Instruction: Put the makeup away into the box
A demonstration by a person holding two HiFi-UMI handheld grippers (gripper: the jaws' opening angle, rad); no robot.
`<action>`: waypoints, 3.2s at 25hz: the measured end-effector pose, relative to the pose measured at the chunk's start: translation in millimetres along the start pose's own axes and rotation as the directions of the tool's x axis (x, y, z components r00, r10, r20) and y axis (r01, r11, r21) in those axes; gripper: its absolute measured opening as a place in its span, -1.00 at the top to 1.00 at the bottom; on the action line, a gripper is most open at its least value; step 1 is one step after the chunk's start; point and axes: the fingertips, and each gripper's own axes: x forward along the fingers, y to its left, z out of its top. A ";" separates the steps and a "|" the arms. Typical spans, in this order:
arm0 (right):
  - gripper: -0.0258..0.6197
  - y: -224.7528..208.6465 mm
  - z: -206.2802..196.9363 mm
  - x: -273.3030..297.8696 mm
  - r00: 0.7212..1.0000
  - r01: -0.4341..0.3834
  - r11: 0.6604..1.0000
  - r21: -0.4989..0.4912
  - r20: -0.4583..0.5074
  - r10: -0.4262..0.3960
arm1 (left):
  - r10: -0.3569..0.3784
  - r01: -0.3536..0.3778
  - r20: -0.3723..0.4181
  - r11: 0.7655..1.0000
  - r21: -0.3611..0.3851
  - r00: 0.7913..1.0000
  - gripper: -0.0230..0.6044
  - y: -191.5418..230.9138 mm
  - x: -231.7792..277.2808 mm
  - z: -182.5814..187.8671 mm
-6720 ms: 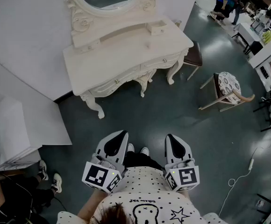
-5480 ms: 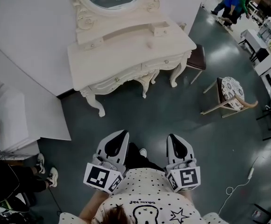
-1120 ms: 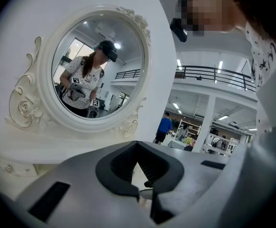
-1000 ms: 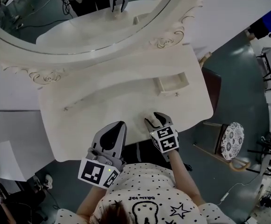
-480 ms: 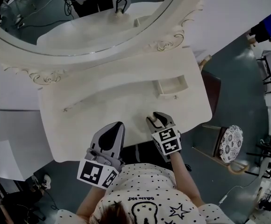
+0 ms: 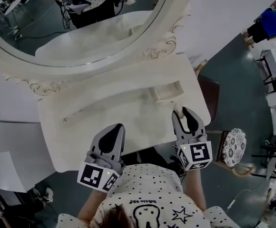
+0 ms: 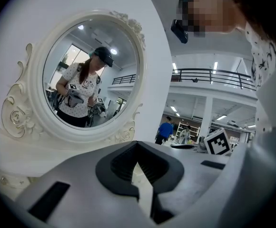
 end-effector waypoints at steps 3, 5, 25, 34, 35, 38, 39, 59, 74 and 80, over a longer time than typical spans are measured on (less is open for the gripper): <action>0.48 -14.7 12.7 -18.0 0.997 0.052 0.998 0.029 0.051 -0.053 | -0.006 0.006 0.017 1.000 0.013 1.000 0.94 -2.5 1.9 6.8; 0.48 -21.8 15.0 -26.5 0.995 0.078 0.996 0.041 0.065 -0.080 | -0.007 0.006 0.025 1.000 0.019 1.000 0.94 -2.7 2.7 10.0; 0.48 -70.8 -0.6 51.9 0.999 0.034 0.976 -0.215 -0.015 -0.038 | 0.100 -0.101 0.050 0.995 0.020 0.994 0.94 18.0 9.9 16.6; 0.48 -61.5 -48.7 112.4 0.978 -0.149 0.939 -0.310 -0.187 0.093 | 0.181 -0.181 0.055 0.984 -0.007 0.982 0.94 28.8 20.3 18.0; 0.48 -59.9 -52.9 116.7 0.973 -0.168 0.934 -0.315 -0.204 0.106 | 0.187 -0.187 0.055 0.982 -0.010 0.981 0.94 29.3 21.3 18.3; 0.48 -54.2 -63.5 128.3 0.958 -0.225 0.920 -0.319 -0.246 0.149 | 0.205 -0.205 0.053 0.979 -0.019 0.977 0.94 31.9 24.9 18.4; 0.48 -52.3 -66.8 131.4 0.952 -0.242 0.916 -0.318 -0.259 0.162 | 0.211 -0.210 0.053 0.977 -0.022 0.976 0.94 32.8 26.1 18.3; 0.47 -47.3 -111.6 145.0 0.877 -0.348 0.904 -0.248 -0.427 0.220 | 0.238 -0.236 0.044 0.971 -0.040 0.970 0.94 38.0 35.6 17.2; 0.44 -49.1 -115.0 144.9 0.877 -0.331 0.919 -0.215 -0.429 0.216 | 0.225 -0.223 0.043 0.974 -0.048 0.973 0.94 37.8 34.8 17.6; 0.43 -51.1 -111.4 144.4 0.886 -0.319 0.928 -0.190 -0.408 0.221 | 0.224 -0.222 0.042 0.974 -0.054 0.974 0.94 38.8 35.6 17.0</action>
